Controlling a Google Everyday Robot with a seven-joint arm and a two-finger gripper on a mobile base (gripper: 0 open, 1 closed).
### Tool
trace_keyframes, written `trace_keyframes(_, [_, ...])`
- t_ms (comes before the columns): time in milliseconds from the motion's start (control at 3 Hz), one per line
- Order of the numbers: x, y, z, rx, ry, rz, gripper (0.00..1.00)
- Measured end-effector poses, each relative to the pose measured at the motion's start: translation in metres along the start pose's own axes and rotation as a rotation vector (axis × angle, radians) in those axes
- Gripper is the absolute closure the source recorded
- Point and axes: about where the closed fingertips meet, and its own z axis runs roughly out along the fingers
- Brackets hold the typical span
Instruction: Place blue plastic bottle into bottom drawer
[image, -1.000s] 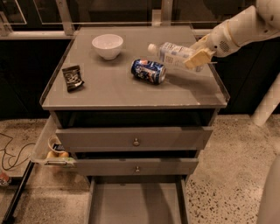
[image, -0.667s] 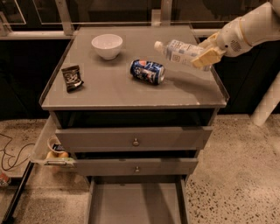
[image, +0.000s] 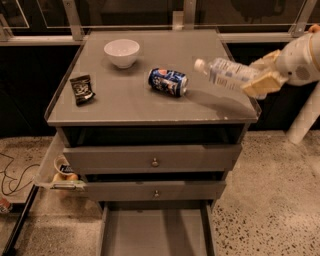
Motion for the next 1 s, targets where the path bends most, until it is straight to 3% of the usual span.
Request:
trace_keyframes(333, [0.031, 0.043, -0.008, -0.009, 0.033, 0.024, 1.00])
trace_keyframes(1000, [0.092, 0.151, -0.014, -0.023, 0.050, 0.104, 1.00])
